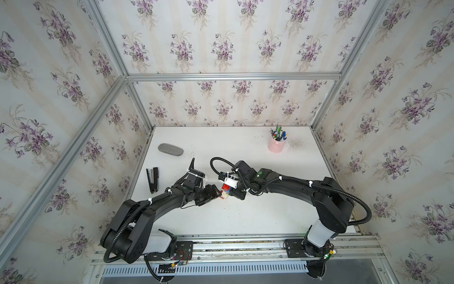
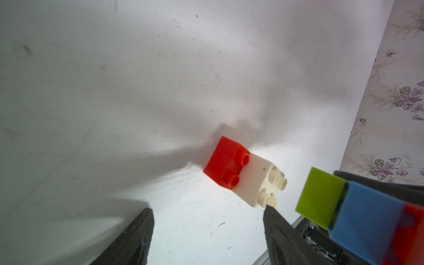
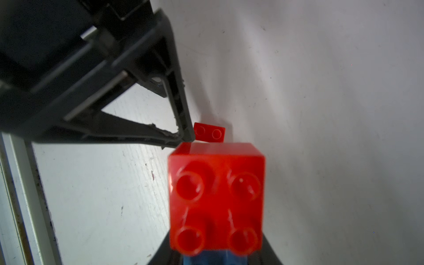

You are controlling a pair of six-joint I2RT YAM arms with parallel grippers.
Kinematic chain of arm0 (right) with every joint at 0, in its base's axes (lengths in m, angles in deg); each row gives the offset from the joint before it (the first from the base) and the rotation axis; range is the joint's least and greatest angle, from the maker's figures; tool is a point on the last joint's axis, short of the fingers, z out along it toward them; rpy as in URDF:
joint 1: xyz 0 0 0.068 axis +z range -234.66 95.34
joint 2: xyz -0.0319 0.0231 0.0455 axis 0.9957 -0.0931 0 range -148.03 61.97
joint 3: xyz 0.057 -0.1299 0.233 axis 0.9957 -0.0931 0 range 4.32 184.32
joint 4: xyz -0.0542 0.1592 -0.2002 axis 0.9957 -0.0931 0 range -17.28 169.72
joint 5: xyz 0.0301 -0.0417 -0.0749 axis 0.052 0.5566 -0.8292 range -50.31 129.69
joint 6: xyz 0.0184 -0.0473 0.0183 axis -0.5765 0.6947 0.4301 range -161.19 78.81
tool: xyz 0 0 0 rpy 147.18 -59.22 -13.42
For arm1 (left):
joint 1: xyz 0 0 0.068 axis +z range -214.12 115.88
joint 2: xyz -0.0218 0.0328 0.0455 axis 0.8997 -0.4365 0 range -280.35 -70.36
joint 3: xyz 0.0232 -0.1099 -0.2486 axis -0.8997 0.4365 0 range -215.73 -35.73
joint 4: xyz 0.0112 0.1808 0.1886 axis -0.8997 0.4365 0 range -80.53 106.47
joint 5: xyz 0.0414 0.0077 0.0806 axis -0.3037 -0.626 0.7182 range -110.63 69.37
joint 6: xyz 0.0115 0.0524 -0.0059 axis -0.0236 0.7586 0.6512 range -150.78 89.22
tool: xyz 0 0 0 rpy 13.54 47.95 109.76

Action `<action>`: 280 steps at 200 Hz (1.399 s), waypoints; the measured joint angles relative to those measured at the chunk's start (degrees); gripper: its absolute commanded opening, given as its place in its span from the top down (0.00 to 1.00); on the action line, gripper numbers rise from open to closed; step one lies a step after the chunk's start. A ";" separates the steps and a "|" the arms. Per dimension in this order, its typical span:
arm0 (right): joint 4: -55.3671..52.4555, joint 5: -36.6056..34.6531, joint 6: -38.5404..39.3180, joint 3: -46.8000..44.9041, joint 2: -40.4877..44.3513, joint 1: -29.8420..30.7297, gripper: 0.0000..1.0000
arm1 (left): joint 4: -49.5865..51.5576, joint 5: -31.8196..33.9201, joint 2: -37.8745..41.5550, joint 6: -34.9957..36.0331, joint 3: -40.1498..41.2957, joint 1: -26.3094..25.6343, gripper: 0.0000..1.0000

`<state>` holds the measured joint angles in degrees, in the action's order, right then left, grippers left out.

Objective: Assemble the letter y with lego
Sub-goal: Assemble the lego brick with the lego brick.

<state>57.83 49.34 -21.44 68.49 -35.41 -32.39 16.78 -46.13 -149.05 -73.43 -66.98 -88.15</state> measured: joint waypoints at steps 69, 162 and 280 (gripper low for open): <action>0.02 -0.44 -0.17 -0.33 0.07 0.00 0.72 | -2.21 -1.18 -1.57 -0.11 -0.20 0.00 0.24; 0.13 -1.29 -0.28 -0.44 0.07 -0.04 0.73 | 2.97 0.96 -3.45 2.60 -3.45 -0.52 0.25; 0.28 -1.49 -0.48 -0.70 0.07 -0.11 0.73 | 4.96 2.69 -1.01 2.95 -3.63 -0.66 0.22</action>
<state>58.11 47.86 -21.92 67.79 -35.35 -32.50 21.74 -43.44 -150.06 -70.48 -70.61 -88.81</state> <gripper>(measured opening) 0.337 0.777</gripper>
